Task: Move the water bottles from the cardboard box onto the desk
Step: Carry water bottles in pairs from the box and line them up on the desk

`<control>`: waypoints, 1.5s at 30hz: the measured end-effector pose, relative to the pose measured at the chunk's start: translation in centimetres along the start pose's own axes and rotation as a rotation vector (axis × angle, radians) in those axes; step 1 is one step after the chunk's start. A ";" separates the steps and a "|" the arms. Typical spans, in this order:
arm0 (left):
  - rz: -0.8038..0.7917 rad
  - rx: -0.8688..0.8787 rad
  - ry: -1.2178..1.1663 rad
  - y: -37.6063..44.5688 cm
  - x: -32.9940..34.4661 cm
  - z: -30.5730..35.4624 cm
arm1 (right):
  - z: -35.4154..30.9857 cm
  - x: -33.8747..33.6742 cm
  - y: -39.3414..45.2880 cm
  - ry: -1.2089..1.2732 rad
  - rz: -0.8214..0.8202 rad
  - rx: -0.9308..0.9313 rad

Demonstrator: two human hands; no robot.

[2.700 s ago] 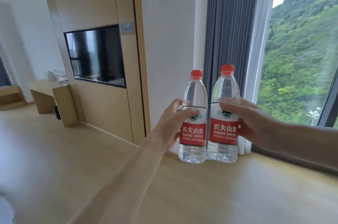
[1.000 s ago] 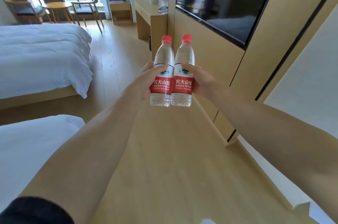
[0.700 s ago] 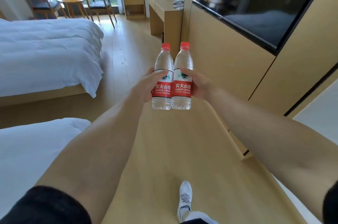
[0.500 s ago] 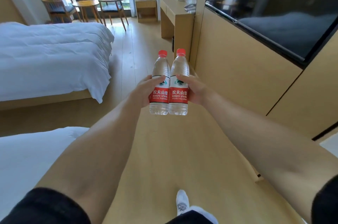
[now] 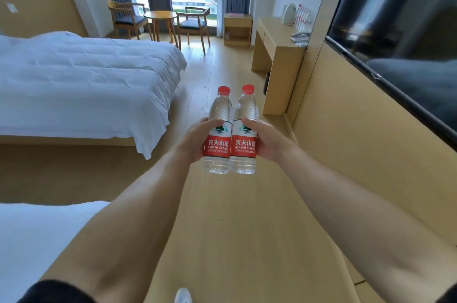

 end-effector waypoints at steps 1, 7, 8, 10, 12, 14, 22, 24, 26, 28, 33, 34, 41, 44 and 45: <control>0.007 0.002 0.000 1.4 -0.8 0.3 | -0.2 -0.2 1.6 0.000 -0.019 0.006; 0.026 0.003 0.050 12.3 -6.4 2.3 | -1.6 -1.0 13.1 -0.026 -0.018 0.038; 0.016 0.004 0.059 14.4 -7.4 2.8 | -2.0 -1.1 15.3 -0.037 -0.007 0.038; 0.011 -0.007 0.077 18.2 -9.3 4.0 | -2.8 -1.2 19.5 -0.061 0.034 0.035; -0.002 -0.037 0.091 21.8 -11.2 5.4 | -3.6 -1.1 23.7 -0.067 0.078 0.050; -0.024 -0.050 0.109 25.0 -12.8 6.7 | -4.5 -1.2 27.3 -0.074 0.112 0.055; -0.090 -0.061 0.129 37.0 -17.5 11.7 | -8.5 -1.8 39.4 -0.058 0.159 0.044; -0.098 -0.059 0.123 39.8 -18.3 12.4 | -9.2 -2.3 42.0 -0.051 0.162 0.046; -0.093 -0.062 0.122 42.8 -19.1 13.1 | -10.0 -3.1 45.1 -0.053 0.165 0.046; -0.085 -0.061 0.123 46.1 -20.0 13.9 | -10.8 -4.2 48.5 -0.050 0.166 0.047; -0.039 -0.054 0.153 55.3 -21.9 16.6 | -13.7 -6.8 58.1 -0.046 0.124 0.046; -0.031 -0.049 0.156 57.1 -22.2 17.3 | -14.4 -7.3 60.0 -0.045 0.113 0.044; 0.035 -0.043 0.130 70.7 -23.8 23.9 | -21.7 -11.1 74.9 -0.051 0.026 0.068; 0.047 -0.050 0.116 75.4 -24.5 25.7 | -23.9 -12.2 79.9 -0.051 0.004 0.088; 0.055 -0.053 0.110 77.1 -24.8 26.2 | -24.5 -12.7 81.7 -0.050 0.008 0.094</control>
Point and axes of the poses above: each hand's wrist, its own y-axis towards the middle knuckle, its own x-axis out of the palm, z = x × y, the point moved 2 cm from there along y, towards the middle knuckle, and after that the axes turned 6 degrees about y, right-handed, at the moved point
